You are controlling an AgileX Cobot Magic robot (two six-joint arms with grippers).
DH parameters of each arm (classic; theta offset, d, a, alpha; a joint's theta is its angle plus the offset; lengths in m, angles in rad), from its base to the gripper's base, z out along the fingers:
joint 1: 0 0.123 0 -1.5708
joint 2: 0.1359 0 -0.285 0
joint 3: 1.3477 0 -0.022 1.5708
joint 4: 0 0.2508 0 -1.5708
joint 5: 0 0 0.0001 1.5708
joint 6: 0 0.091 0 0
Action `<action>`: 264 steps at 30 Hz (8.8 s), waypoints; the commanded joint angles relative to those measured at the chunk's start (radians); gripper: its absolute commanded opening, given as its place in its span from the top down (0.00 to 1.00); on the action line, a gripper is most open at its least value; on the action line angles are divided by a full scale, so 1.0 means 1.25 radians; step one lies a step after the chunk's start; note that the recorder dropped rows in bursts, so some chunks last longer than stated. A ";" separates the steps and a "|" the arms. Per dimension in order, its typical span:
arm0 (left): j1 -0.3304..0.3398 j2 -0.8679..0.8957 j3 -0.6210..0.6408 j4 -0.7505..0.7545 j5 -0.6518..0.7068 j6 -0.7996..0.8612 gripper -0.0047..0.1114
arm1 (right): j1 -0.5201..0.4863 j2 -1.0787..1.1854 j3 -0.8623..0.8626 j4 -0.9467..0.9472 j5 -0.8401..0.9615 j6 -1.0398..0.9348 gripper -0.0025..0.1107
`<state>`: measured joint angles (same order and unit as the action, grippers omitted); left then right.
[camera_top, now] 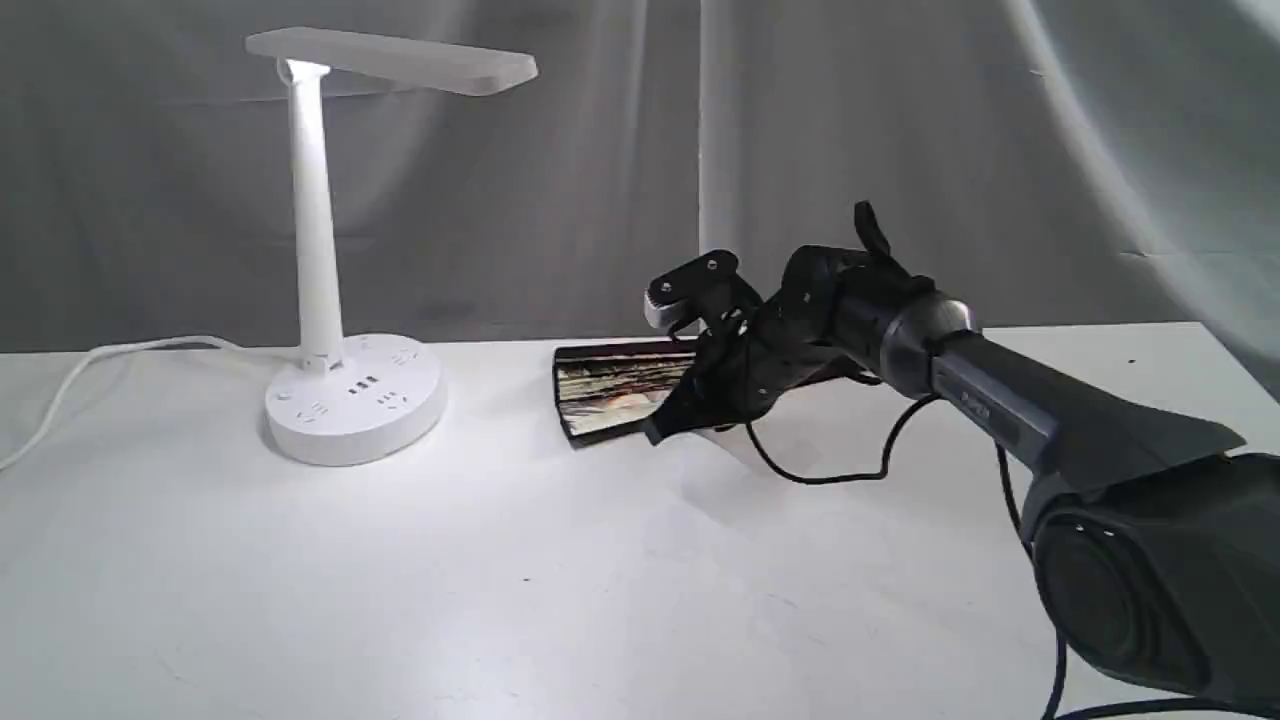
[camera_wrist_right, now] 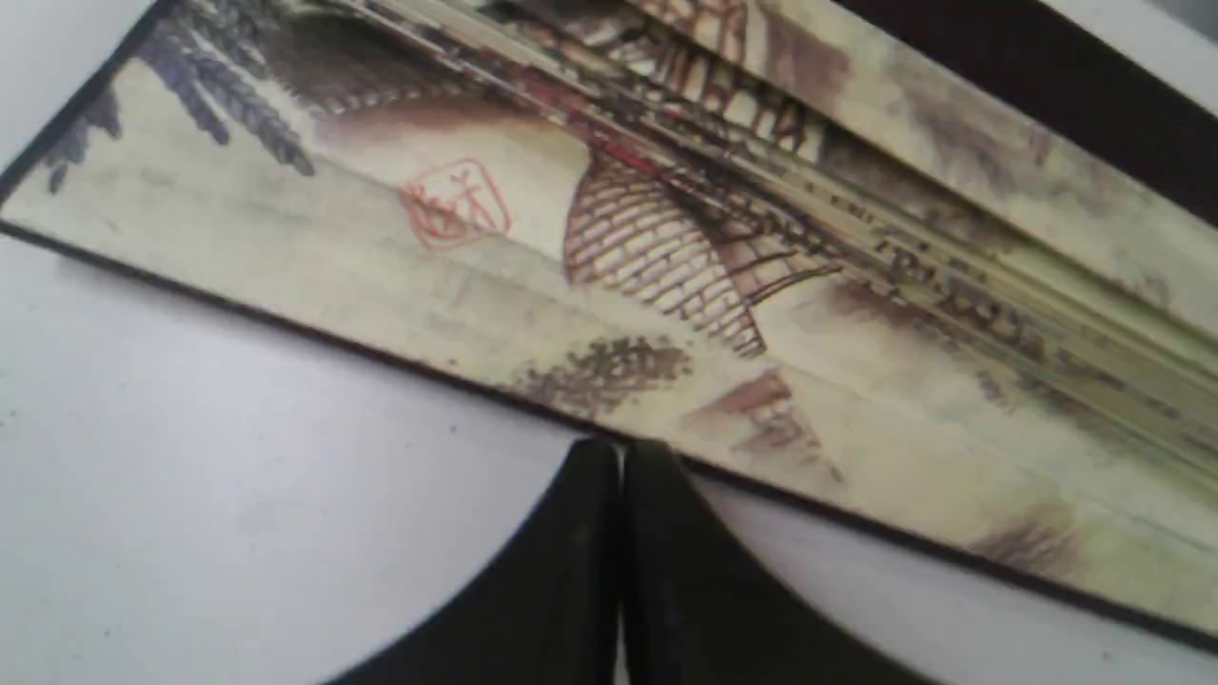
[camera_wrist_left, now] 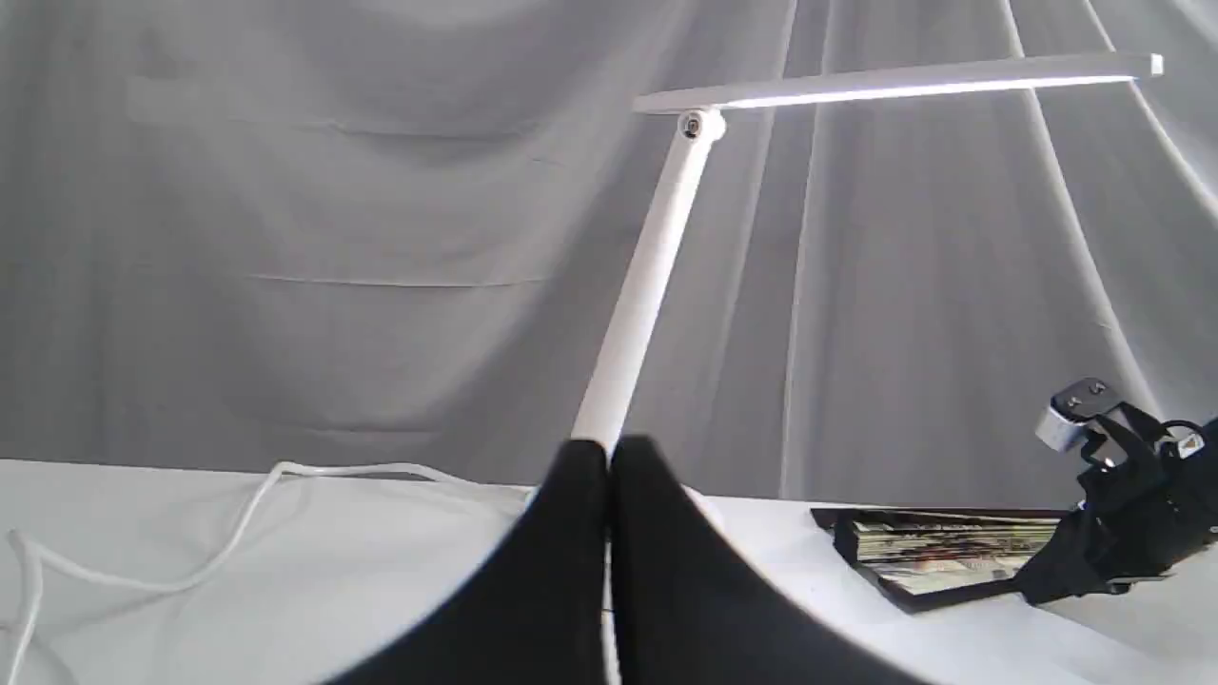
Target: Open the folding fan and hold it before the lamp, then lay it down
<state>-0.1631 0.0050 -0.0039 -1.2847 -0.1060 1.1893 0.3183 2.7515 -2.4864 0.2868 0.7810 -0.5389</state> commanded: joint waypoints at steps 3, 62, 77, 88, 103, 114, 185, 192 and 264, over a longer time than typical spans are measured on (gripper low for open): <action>-0.003 -0.004 0.003 -0.006 0.000 -0.002 0.96 | -0.005 -0.029 -0.003 0.013 0.090 -0.040 0.98; -0.003 -0.004 0.003 -0.006 0.000 -0.002 0.96 | -0.042 0.054 -0.003 0.004 0.275 -0.236 0.98; -0.003 -0.004 0.003 -0.006 0.000 -0.002 0.96 | -0.038 0.009 0.045 -0.061 0.352 -0.097 0.98; -0.003 -0.004 0.003 -0.006 0.000 -0.002 0.96 | 0.014 -0.084 0.213 -0.116 0.352 -0.082 0.98; -0.003 -0.004 0.003 -0.006 0.000 -0.002 0.96 | 0.016 -0.269 0.470 -0.118 0.319 -0.029 0.98; -0.003 -0.004 0.003 -0.006 0.000 -0.002 0.96 | 0.016 -0.502 0.890 -0.098 0.006 -0.020 0.98; -0.003 -0.004 0.003 -0.006 0.000 -0.002 0.96 | -0.205 -0.674 1.224 0.176 0.055 -0.045 0.98; -0.003 -0.004 0.003 -0.006 0.000 -0.002 0.96 | -0.115 -0.674 1.224 0.192 0.138 -0.006 0.98; -0.003 -0.004 0.003 0.076 0.065 -0.083 0.96 | -0.087 -0.697 1.224 0.322 -0.261 -0.040 0.85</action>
<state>-0.1631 0.0050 -0.0040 -1.1939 -0.0271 1.0808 0.2135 1.8821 -0.9583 0.6979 0.4684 -0.5786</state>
